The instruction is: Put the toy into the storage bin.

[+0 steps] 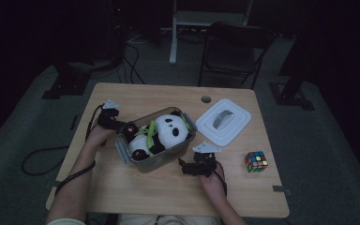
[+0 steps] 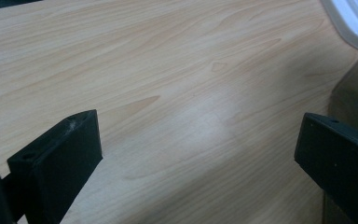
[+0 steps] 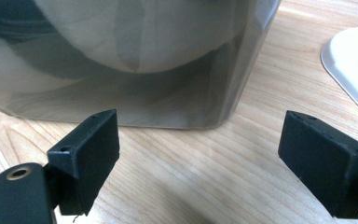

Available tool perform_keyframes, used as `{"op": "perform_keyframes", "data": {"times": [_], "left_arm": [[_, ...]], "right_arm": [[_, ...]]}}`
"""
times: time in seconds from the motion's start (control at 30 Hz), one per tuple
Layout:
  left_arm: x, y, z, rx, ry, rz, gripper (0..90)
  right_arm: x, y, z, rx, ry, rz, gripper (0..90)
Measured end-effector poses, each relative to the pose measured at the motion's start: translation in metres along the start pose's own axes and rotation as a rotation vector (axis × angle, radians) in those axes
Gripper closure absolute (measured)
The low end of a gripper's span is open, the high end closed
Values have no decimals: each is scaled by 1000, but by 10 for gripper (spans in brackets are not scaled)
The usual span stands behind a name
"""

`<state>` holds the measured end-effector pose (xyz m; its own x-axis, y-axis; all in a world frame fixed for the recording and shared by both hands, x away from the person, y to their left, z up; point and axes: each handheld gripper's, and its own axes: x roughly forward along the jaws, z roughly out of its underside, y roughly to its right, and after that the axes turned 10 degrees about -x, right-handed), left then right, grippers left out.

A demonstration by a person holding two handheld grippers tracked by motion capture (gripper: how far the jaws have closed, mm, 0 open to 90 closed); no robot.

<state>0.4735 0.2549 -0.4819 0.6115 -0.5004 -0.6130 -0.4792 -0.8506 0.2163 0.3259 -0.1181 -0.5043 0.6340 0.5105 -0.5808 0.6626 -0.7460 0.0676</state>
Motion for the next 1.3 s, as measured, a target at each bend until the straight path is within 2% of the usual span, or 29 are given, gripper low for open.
{"op": "perform_keyframes", "data": {"times": [0.07, 0.27, 0.5, 0.57, 0.7, 0.97, 1.13, 1.17, 1.3], "left_arm": [[-1, 1, 3, -5, 5, 4, 14], [-5, 11, 13, 8, -24, 21, 14], [-12, 33, 23, 68, -24, 14, 13], [-14, 39, 26, 71, -25, 19, 13], [-17, 49, 33, 74, -35, 48, 13], [-17, 69, 46, 76, -61, 103, 13], [-19, 80, 49, 97, -72, 90, 4], [-21, 86, 50, 113, -66, 77, 5], [-21, 94, 54, 119, -67, 66, 5]], "right_arm": [[0, 1, 1, 2, -2, 2, 120], [1, 1, 1, 3, -8, 10, 120], [-1, 3, 1, 11, 4, 3, 121], [-3, 4, 1, 3, 1, 6, 121], [-7, 9, 4, 14, -1, 12, 121], [-12, 17, 9, -10, -13, 47, 138], [-14, 25, 10, -22, -11, 54, 143], [-14, 28, 10, -27, -10, 55, 145], [-14, 35, 11, -38, -11, 39, 147]]}}
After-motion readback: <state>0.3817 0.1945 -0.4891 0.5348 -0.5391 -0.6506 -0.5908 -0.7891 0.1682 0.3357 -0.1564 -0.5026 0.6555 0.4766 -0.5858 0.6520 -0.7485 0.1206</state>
